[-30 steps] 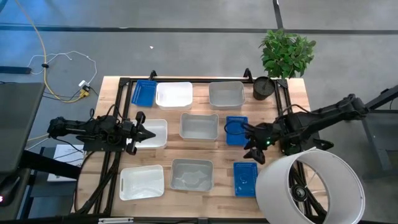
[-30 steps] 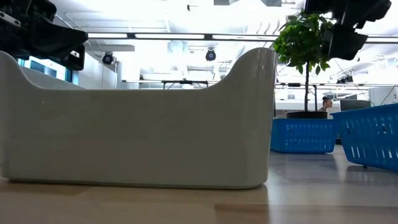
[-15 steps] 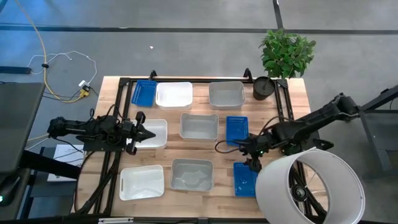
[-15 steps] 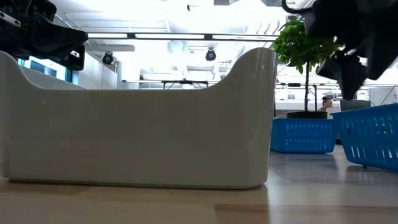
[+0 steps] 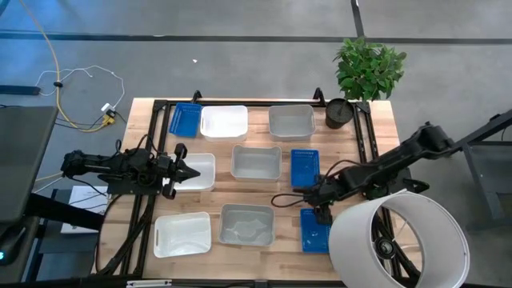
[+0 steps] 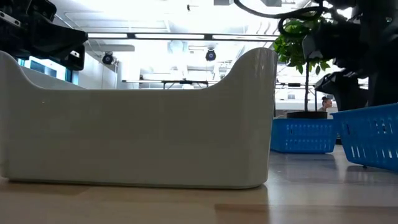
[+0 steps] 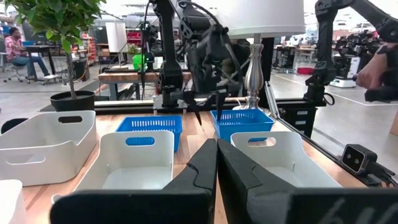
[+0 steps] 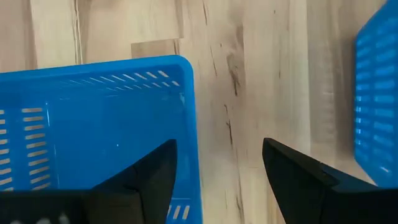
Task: Stack baskets by color
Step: Stack the bottom blue bin into the middle right blue basket
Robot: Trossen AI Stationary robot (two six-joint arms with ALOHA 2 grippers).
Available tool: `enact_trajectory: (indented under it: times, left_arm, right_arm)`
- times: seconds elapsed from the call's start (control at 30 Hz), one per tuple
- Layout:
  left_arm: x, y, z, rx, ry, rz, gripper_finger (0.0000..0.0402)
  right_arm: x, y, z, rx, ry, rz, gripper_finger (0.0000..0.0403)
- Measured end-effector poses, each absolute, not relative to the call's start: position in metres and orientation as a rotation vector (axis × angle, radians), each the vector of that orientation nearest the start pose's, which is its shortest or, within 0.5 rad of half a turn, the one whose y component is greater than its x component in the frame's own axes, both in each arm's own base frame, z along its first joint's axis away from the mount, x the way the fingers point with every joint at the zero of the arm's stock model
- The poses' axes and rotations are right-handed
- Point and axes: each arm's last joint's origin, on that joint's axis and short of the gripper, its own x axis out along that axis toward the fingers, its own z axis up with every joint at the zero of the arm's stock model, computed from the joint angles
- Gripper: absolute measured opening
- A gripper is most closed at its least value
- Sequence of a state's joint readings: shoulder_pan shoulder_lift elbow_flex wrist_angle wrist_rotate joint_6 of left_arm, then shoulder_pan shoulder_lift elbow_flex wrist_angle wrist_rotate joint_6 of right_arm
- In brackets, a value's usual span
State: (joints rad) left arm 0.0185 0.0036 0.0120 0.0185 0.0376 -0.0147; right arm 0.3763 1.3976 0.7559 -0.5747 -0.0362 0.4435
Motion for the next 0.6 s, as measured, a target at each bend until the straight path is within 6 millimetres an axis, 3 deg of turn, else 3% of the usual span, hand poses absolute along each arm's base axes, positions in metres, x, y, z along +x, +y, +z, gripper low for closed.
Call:
enact_trajectory:
  times: [0.2,0.3,0.43,0.6]
  left_arm:
    - [0.097,0.001,0.169,-0.014,-0.027,-0.019,0.0000]
    - [0.097,0.001,0.169,-0.014,-0.027,-0.019,0.0000]
    - [0.097,0.001,0.169,-0.014,-0.027,-0.019,0.0000]
    - [0.097,0.001,0.169,-0.014,-0.027,-0.019,0.0000]
  right_arm:
    - [0.226,0.090,0.163,0.164,1.304,0.070,0.0220]
    - [0.227,0.091,0.161,0.170,1.313,0.061,0.0199]
    - [0.227,0.091,0.161,0.173,1.306,0.063,0.0139]
    - [0.227,0.091,0.161,0.178,1.310,0.068,0.0027]
